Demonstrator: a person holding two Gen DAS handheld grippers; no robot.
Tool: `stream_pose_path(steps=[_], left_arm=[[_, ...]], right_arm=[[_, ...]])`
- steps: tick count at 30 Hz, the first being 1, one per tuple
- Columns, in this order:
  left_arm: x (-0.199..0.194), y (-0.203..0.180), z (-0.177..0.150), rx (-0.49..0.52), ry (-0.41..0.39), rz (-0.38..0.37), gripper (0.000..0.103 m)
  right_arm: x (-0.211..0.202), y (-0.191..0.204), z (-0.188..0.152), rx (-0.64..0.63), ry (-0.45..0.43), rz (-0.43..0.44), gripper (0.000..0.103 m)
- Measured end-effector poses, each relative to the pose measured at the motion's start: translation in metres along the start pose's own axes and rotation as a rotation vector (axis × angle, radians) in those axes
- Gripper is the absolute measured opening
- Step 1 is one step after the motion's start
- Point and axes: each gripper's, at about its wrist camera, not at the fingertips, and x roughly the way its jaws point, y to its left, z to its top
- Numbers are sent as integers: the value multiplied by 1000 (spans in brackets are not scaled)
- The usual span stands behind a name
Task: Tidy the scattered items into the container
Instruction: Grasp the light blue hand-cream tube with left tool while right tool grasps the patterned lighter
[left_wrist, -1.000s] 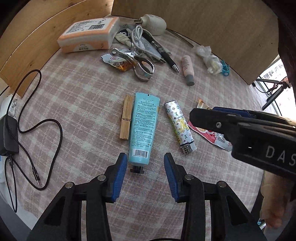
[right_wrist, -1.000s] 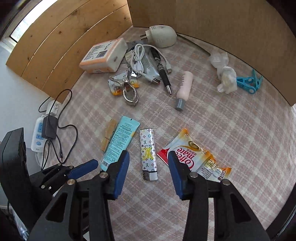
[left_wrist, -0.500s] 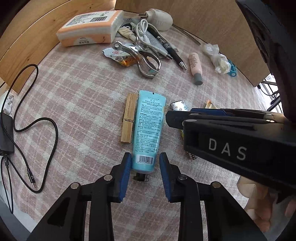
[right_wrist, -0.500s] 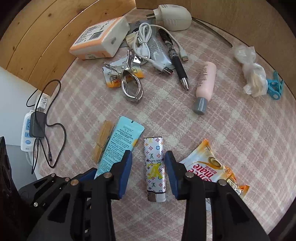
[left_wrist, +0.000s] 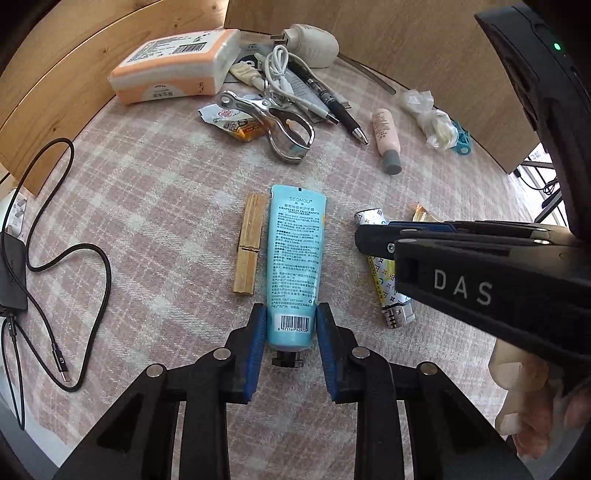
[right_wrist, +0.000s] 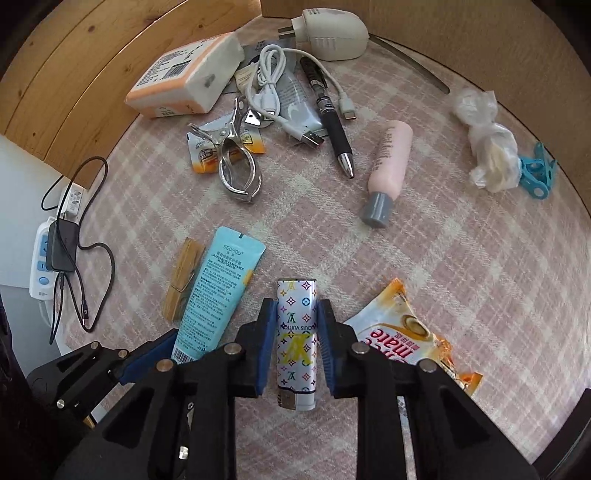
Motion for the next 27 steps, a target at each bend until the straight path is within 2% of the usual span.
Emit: stream_pose_path(steps=[4,9,12,13,15,16,18,23,27], left_arm=[[-15,18,-17,-15,-22,-24,25],[-37,18,-27,-8,-54,-61,25],[-48,13,-33,25,-88,-36,25],[-45,25,-21,32,-92,-33,25],[-47,25,-22,32,-102,-26,25],[-46,24,-23,33,-106,-21,25],[-46,29,-19,23,-96,-36,25],[-55,27,-26,61,-113,-25,25],[-51,20,-28,61,-91,-32,25]], right_arm=[[-16,-17,-6,67,-35,50,22],[-46,-30,-19,96,-90,106,22],[-64,-25,-19,108,-121,115,22],[-65,-21,-25,114,-129,117,22],[-72,-24,-30,118,-139,122,22],[-72,-21,-42,118,-145,120,22],[-70,-17,-45,114,-151,118,22],[-70,-3,-44,91,-147,145,22],[-57,15,-38,60,-131,126,22]])
